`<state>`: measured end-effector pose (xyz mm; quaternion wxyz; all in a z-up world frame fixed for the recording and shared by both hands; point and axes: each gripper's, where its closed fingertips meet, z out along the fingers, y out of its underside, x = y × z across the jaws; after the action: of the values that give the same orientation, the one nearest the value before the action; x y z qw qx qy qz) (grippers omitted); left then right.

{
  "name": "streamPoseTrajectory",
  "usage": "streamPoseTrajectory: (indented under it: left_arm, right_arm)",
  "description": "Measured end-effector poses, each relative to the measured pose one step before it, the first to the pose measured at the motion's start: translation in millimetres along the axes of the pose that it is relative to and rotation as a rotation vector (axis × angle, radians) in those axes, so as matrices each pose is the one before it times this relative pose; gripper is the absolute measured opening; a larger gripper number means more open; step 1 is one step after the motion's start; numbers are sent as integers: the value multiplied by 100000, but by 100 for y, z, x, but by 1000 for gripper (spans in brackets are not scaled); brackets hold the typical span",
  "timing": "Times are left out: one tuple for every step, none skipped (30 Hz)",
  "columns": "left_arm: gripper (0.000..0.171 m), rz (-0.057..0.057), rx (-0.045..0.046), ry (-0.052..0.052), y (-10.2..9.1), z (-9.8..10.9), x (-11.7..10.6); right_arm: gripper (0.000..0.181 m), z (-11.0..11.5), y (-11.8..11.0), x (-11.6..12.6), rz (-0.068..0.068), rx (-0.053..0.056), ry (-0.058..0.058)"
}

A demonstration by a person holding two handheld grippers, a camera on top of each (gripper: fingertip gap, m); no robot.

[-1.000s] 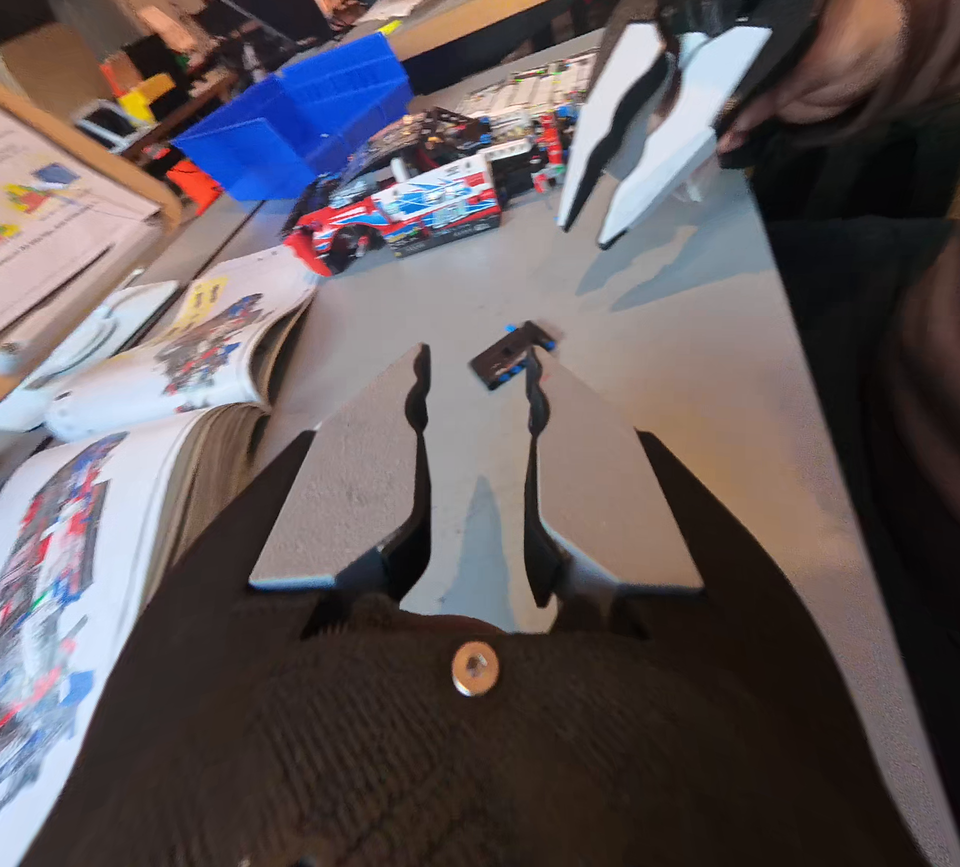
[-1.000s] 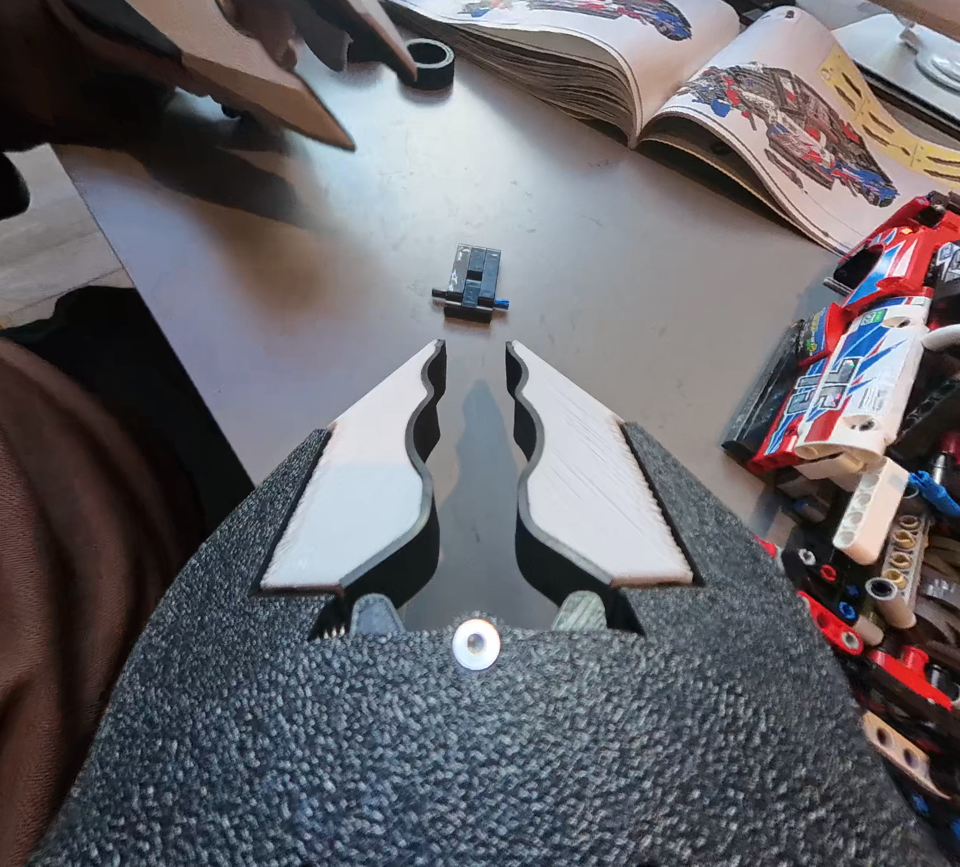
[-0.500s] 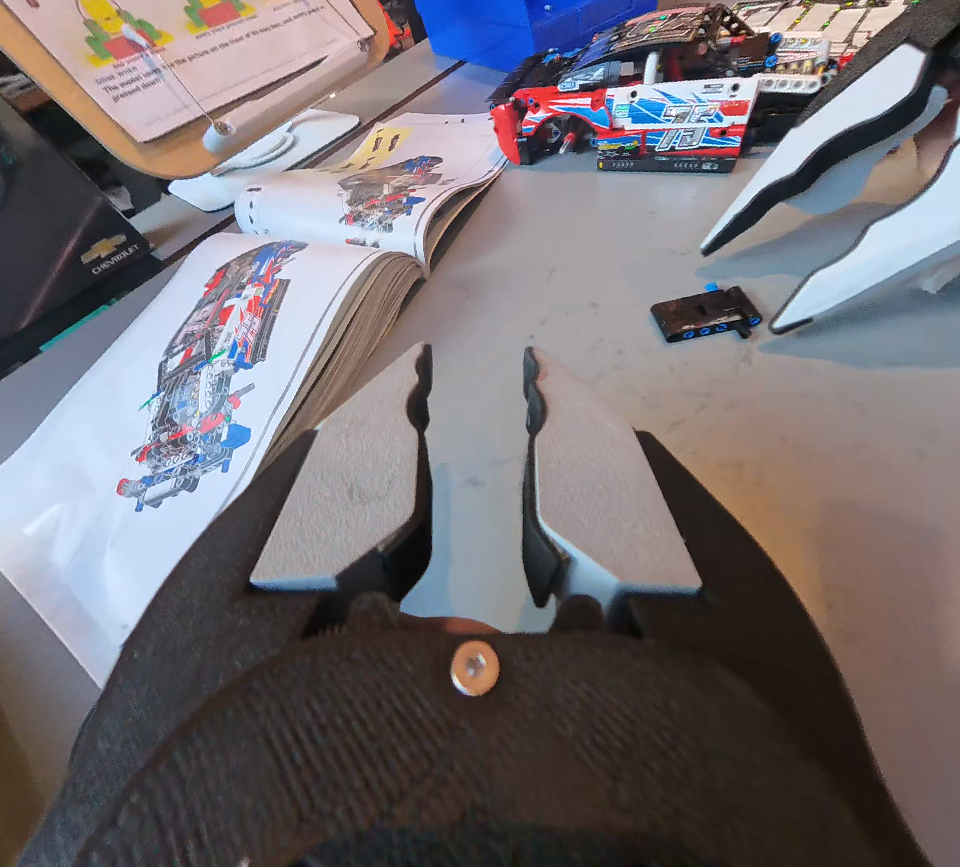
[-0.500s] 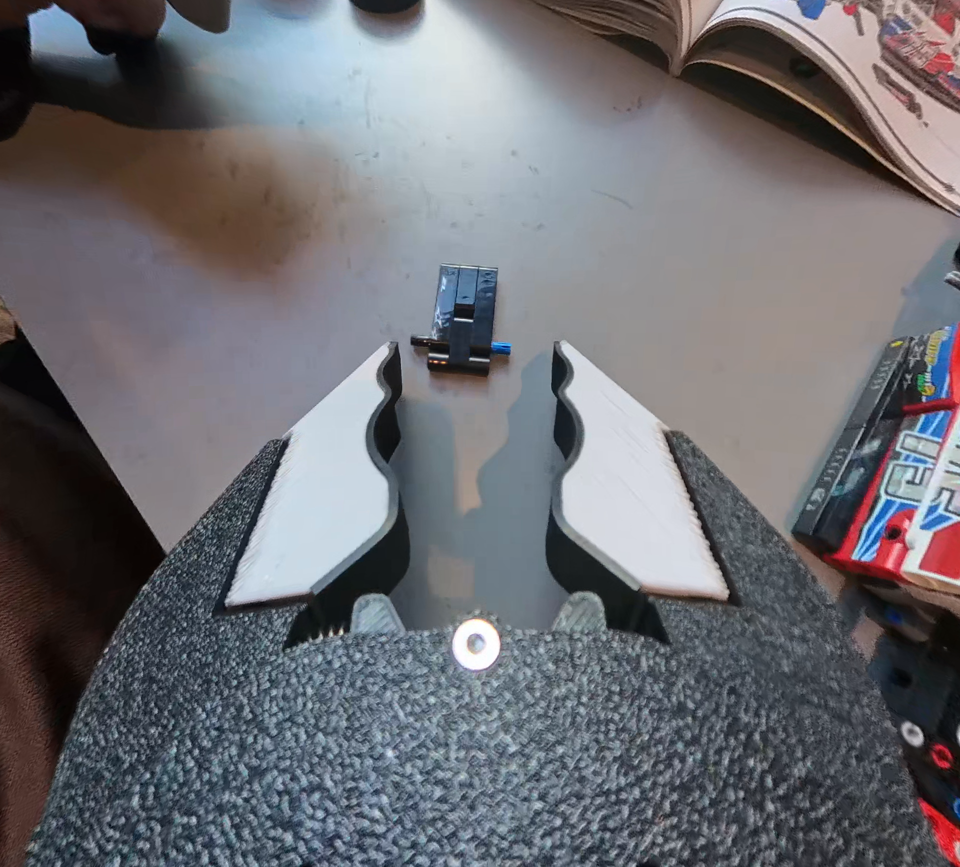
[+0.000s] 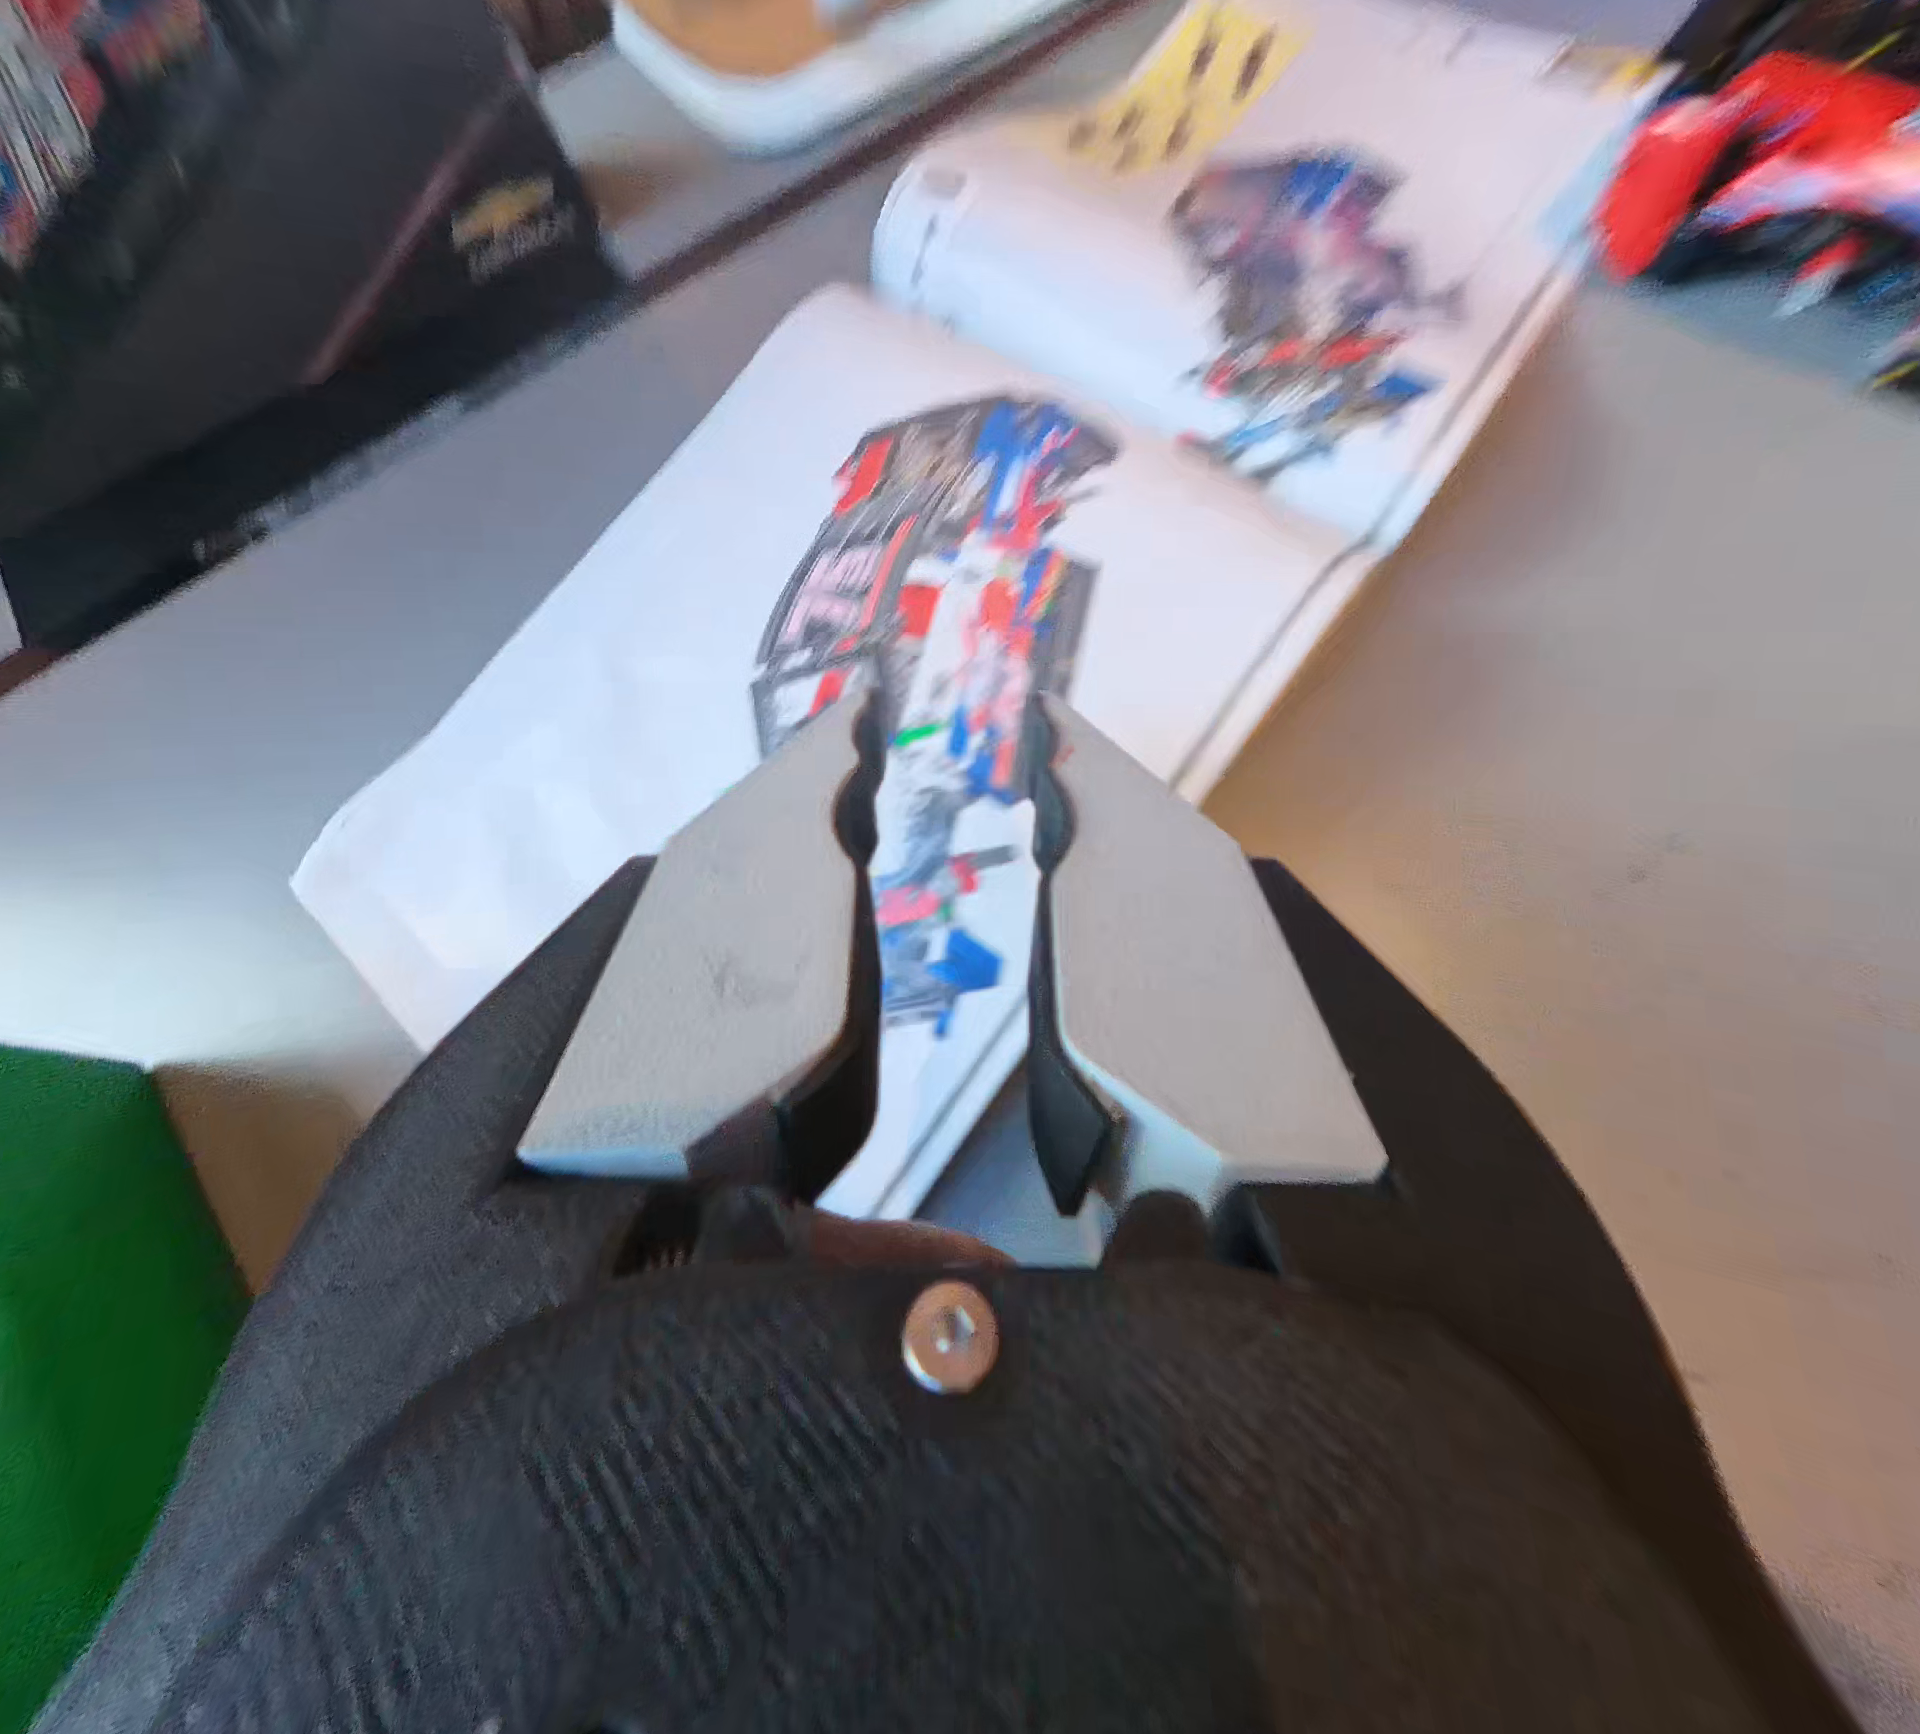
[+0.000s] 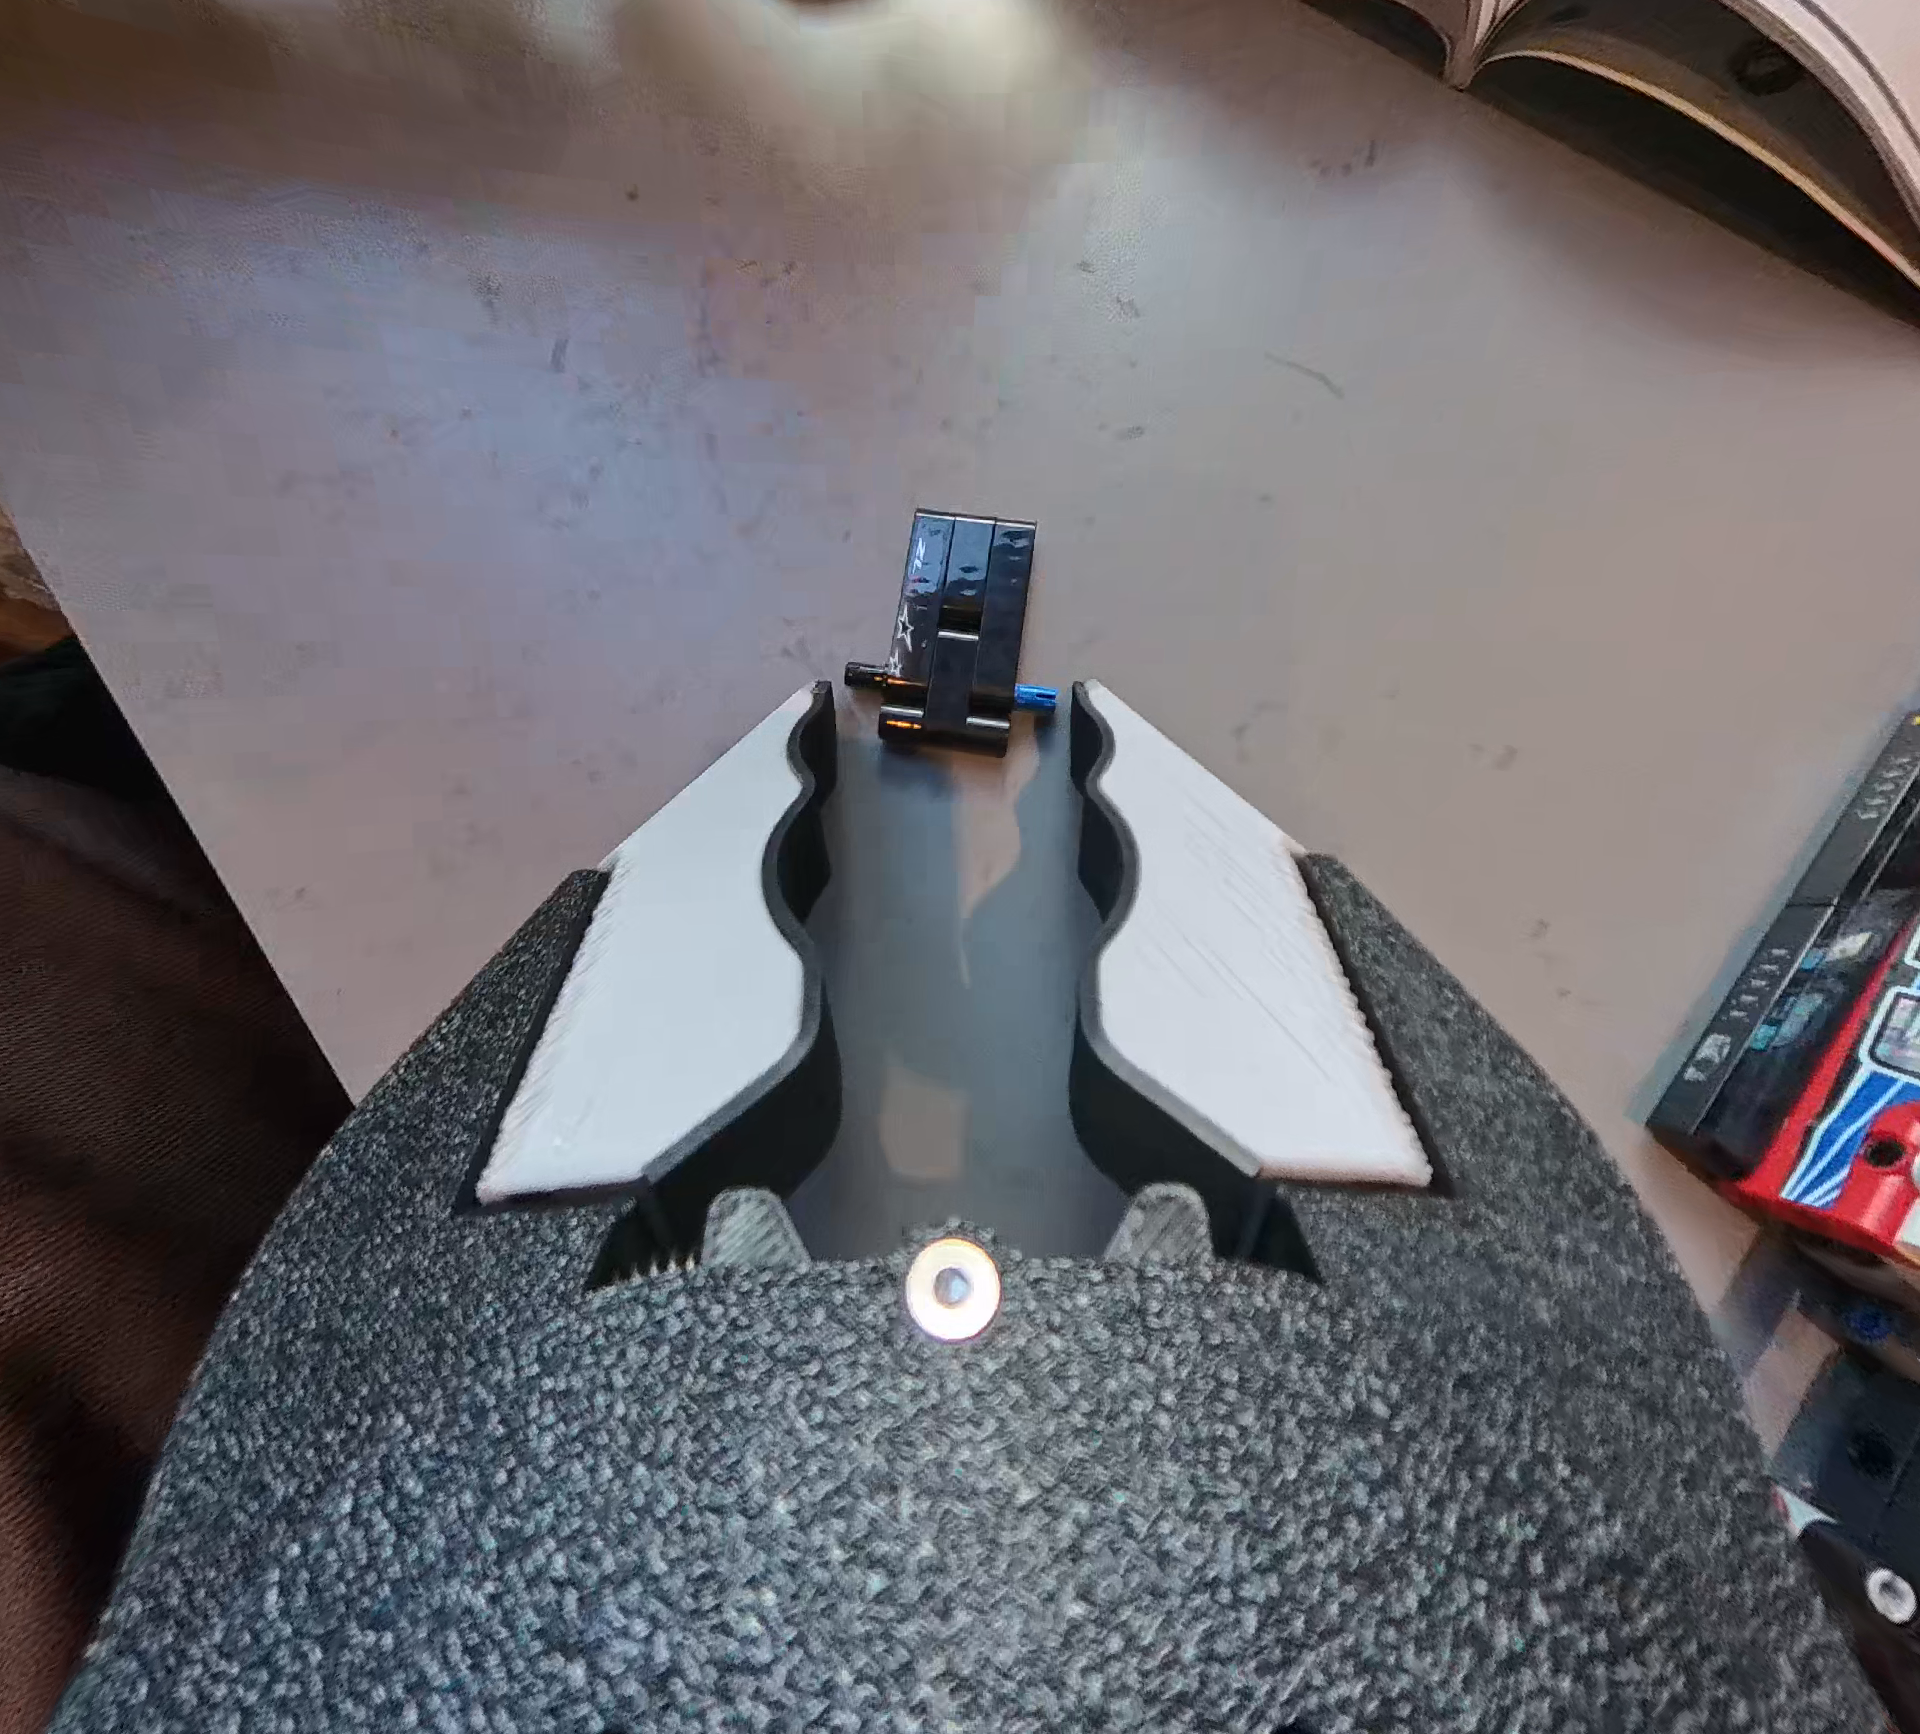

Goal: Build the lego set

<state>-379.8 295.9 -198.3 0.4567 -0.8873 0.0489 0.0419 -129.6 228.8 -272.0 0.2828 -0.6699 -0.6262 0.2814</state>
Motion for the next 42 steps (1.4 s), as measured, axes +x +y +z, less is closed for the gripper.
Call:
streamPoseTrajectory:
  left_arm:
    - [18,-297,-7754,-785,1444,1028,-1037]
    - [12,-510,-6775,-2519,1480,959,-1100]
    - [3,-1383,-5186,-3904,1358,838,-1115]
    - [0,-543,-4282,-3076,1271,629,-852]
    - [0,-119,-3122,-4448,961,357,-866]
    - [0,1405,194,-4776,273,7,-772]
    - [0,1424,-2024,-5490,403,-75,-861]
    - [0,1184,-1313,-4042,283,-12,-691]
    - [0,-386,-1097,-2032,269,58,-407]
    - [0,-711,553,434,-1,-51,-3]
    - [0,73,63,246,61,-81,3]
    - [0,925,528,-1260,-9,-109,-193]
    - [0,740,1447,-2234,-151,-224,-367]
    - [0,-348,2320,-1421,-352,-444,-335]
    - [0,-1882,4114,5,-729,-736,-224]
    - [0,-3740,7023,1471,-1242,-1049,-70]
    - [0,-5685,9419,3412,-1703,-1288,165]
    - [0,-5170,10310,5616,-1928,-1365,596]
    - [8,-2658,9568,7371,-1790,-1289,1103]
    - [19,-817,7689,6784,-1375,-1070,1265]
    - [25,-387,5884,5072,-900,-812,1267]
    - [27,-526,4568,5003,-511,-591,1491]
    - [30,-531,3378,6868,-203,-498,1969]
    - [35,-1511,2588,8542,-26,-440,2445]
    - [40,-1398,1907,10456,164,-335,2967]
    - [43,315,1463,11586,440,-164,3318]
    - [43,1858,875,10269,676,59,3193]
    - [44,2778,-560,7832,875,282,2751]
    - [44,3131,-2400,6390,977,391,2354]
    - [45,3721,-2954,6941,934,372,2177]
    - [46,3553,-2630,5548,903,362,1713]
    - [45,3560,-3012,2764,963,340,1061]
    - [44,3865,-3553,505,933,299,539]
    - [44,3373,-3650,-474,503,137,203]
    - [44,2624,-910,-568,129,-6,65]
    - [42,1303,575,-1451,-66,-87,-179]
    - [39,592,462,-1687,-38,-82,-319]
    - [37,-199,-772,-1178,152,3,-312]
    - [37,-1245,-2413,-1042,384,114,-330]
    - [37,-1926,-3055,-838,445,157,-332]
    - [38,-1864,-2033,31,303,127,-186]
    - [38,-1504,-689,411,100,64,-104]
  right_arm:
    - [45,13,-10,-9,-77,-23,-92]
    - [42,-26,-13,15,34,132,118]
    - [40,-26,-21,60,-1,242,488]
    - [39,-32,-10,4,-341,184,269]
    - [39,-49,-43,-32,-642,477,213]
    - [39,-88,-105,-4,-581,834,358]
    - [39,-95,-94,57,-285,922,493]
    - [39,-83,-77,107,119,727,419]
    - [39,-29,-15,152,479,193,163]
    - [39,0,25,154,682,-140,-60]
    - [39,-4,26,210,830,-126,123]
    - [39,5,34,224,886,-182,401]
    - [39,-18,32,246,721,-77,744]
    - [39,-46,-1,245,517,151,897]
    - [39,-51,0,199,364,214,833]
    - [39,-46,16,143,138,126,679]
    - [39,-35,30,113,-37,2,532]
    - [39,-12,29,34,-89,-63,112]
    - [39,-7,13,-51,-180,-84,-384]
    - [39,32,31,-41,-154,-245,-339]
    - [39,60,72,9,63,-581,19]
    - [39,76,86,22,52,-773,62]
    - [39,80,90,-8,-13,-709,-190]
    - [39,53,49,-30,15,-396,-442]
    - [39,-2,-24,-15,-104,147,-377]
    - [39,-29,-67,11,-138,509,46]
    - [39,-38,-50,35,-80,400,387]
    - [39,-2,0,8,-237,26,293]
    - [39,52,39,-47,-416,-413,-57]
    - [40,86,65,-55,-461,-650,-246]
    - [40,56,-30,-26,-390,-104,-108]
    - [39,72,-50,21,-201,-38,-95]
    - [39,73,-47,15,84,-83,-356]
    - [40,70,-46,34,231,-56,-441]
    - [41,60,-37,33,164,-70,-349]
    - [41,51,-29,30,130,-73,-319]
    - [41,36,-14,19,198,-76,-309]
    - [41,21,-16,8,283,-69,-280]
    - [41,0,2,6,158,-33,-160]
    - [40,-1,-12,-20,-174,0,-9]
    - [39,-7,-9,-10,-388,41,163]
    - [36,-26,-11,-26,-540,117,246]
